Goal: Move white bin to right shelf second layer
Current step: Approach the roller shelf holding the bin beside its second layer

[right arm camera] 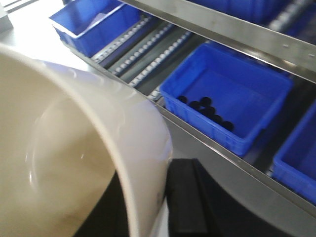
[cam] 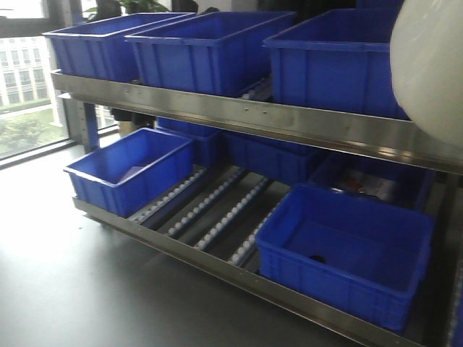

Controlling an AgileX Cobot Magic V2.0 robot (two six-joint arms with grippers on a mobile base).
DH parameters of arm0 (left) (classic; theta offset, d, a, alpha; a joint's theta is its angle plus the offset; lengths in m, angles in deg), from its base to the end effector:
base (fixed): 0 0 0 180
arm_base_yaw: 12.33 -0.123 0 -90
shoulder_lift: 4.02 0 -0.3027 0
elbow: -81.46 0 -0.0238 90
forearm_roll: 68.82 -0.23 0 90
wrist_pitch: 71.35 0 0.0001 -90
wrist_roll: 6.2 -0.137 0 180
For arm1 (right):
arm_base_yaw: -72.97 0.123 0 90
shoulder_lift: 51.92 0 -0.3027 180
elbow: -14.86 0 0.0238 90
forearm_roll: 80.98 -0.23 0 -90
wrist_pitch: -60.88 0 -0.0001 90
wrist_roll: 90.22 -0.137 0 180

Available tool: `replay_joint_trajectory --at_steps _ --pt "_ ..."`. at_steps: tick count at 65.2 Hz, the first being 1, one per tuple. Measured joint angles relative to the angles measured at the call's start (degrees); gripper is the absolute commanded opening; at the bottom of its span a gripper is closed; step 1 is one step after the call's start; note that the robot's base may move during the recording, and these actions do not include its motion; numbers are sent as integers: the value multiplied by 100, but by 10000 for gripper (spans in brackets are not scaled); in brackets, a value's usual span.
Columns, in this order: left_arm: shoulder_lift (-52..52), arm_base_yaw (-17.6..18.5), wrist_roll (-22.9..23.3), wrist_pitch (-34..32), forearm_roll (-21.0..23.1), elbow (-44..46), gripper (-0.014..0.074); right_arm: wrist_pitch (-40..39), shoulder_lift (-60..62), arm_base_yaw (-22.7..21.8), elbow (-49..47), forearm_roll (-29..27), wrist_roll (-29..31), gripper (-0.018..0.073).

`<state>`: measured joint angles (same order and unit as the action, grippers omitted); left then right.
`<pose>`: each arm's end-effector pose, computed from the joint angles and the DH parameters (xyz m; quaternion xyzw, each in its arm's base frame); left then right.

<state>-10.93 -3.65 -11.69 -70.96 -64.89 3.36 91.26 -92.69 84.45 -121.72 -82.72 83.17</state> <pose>0.0624 -0.0096 0.2140 0.0607 0.6754 -0.0458 0.7335 0.1189 0.0263 0.3106 -0.0289 0.8408 0.0983 0.5315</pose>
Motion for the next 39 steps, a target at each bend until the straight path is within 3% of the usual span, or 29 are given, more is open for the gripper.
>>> replay_joint_trajectory --at_steps 39 --pt "0 0 0 0 0 0 85 0 0 0 0 0 0 25"
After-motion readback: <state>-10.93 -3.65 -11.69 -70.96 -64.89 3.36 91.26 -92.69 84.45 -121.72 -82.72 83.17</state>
